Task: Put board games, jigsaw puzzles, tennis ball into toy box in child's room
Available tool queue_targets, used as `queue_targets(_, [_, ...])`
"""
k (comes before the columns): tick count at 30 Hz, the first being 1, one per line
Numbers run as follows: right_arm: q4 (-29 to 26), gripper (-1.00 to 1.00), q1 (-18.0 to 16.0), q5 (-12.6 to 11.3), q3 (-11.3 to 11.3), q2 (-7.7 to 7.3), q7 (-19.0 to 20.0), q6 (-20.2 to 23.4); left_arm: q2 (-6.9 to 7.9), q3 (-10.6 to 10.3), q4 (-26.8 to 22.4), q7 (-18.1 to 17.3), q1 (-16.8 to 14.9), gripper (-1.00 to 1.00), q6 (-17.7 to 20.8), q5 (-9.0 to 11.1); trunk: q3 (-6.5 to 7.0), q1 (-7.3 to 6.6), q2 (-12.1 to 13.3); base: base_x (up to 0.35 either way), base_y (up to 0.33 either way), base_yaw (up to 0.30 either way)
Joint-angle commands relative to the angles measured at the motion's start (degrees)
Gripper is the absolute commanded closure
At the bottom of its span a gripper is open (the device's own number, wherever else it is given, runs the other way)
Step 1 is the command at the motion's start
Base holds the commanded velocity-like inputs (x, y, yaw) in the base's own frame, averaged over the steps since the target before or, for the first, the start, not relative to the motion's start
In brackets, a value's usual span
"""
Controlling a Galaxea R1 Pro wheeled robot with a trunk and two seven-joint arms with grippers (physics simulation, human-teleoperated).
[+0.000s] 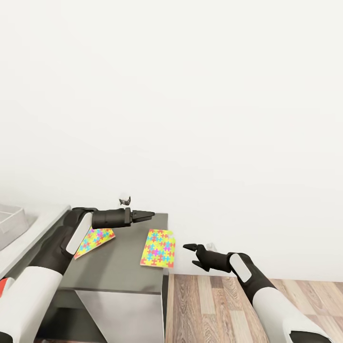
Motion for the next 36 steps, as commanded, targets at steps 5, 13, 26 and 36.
queue_targets(5, [0.0, -1.00, 0.0, 0.2, -0.4, 0.03, 0.1, 0.4, 0.04, -0.1, 0.0, -0.1, -0.1, -1.00, 0.2, 0.1, -0.96, 1.10, -2.1, 0.000, 0.000, 0.000])
queue_targets(13, [-0.1, -1.00, 0.0, 0.3, -0.4, -0.14, 0.1, 0.3, -0.02, -0.1, 0.0, -0.1, -0.1, -1.00, 0.2, 0.1, -2.40, 2.86, -5.3, 0.000, 0.000, 0.000])
queue_targets(26, [-0.1, -1.00, 0.0, 0.3, -0.2, -0.10, 0.6, -2.1, -0.04, -0.1, 0.0, -0.1, -0.1, -1.00, 0.2, 0.0, -3.66, 4.40, -8.1, 0.000, 0.000, 0.000])
queue_targets(36, [-0.1, -1.00, 0.0, 0.3, -0.2, -0.05, 1.1, -3.1, -0.04, -0.1, 0.0, -0.1, -0.1, -1.00, 0.2, 0.0, -3.66, 4.40, -8.1, 0.000, 0.000, 0.000])
